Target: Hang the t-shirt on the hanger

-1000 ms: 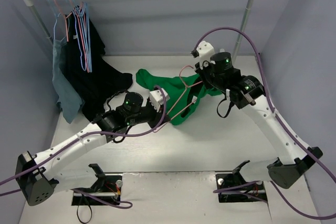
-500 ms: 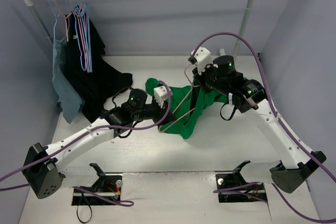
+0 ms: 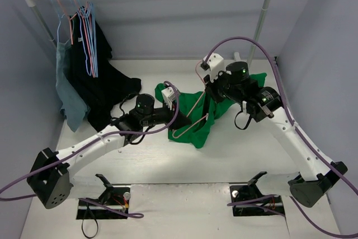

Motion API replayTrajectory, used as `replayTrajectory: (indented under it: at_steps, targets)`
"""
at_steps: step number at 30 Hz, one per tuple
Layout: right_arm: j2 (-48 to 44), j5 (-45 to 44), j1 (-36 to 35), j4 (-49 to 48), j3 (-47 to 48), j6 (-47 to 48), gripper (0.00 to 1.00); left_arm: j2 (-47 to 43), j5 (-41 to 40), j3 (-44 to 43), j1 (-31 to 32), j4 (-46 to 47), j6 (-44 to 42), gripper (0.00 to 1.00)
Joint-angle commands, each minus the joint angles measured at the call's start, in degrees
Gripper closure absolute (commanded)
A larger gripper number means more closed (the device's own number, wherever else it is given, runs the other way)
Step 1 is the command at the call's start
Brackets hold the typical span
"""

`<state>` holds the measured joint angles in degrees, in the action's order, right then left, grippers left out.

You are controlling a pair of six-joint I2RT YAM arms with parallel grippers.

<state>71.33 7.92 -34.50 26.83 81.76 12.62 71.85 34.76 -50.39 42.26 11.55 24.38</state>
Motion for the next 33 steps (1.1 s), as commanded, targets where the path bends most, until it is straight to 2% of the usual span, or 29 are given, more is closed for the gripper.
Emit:
replayTrajectory:
  at_steps: [1, 10, 13, 14, 20, 28, 33]
  targets:
    - [2.05, 2.36, -0.13, -4.68, 4.29, -1.20, 0.92, 0.04, 2.94, 0.55, 0.63, 11.47, 2.86, 1.00]
    - [1.97, -2.47, 0.05, -5.12, 3.32, -1.02, 0.86, 1.27, 3.12, 2.31, 0.63, 16.13, 4.27, 1.00]
    - [2.32, -3.35, 0.05, -4.16, 3.50, -1.11, 0.74, 1.71, 3.38, 2.49, 0.54, 17.89, 5.50, 1.00]
    - [2.32, -3.79, 0.05, -3.63, 3.59, -1.02, 0.67, 1.97, 3.21, 3.01, 0.54, 18.41, 6.02, 1.00]
    - [0.57, -6.34, 1.19, -0.82, 3.58, -0.49, 0.50, 3.29, 2.50, 5.04, 0.28, 22.81, 8.66, 1.00]
    - [-3.91, -5.11, 8.21, 3.22, 4.47, 2.14, 0.46, 4.43, 2.50, 4.43, 0.19, 23.25, 8.75, 1.00]
    - [-4.79, -4.15, 10.86, 4.99, -1.05, 7.85, 0.46, 4.87, 2.85, 3.72, 0.19, 22.73, 8.40, 1.00]
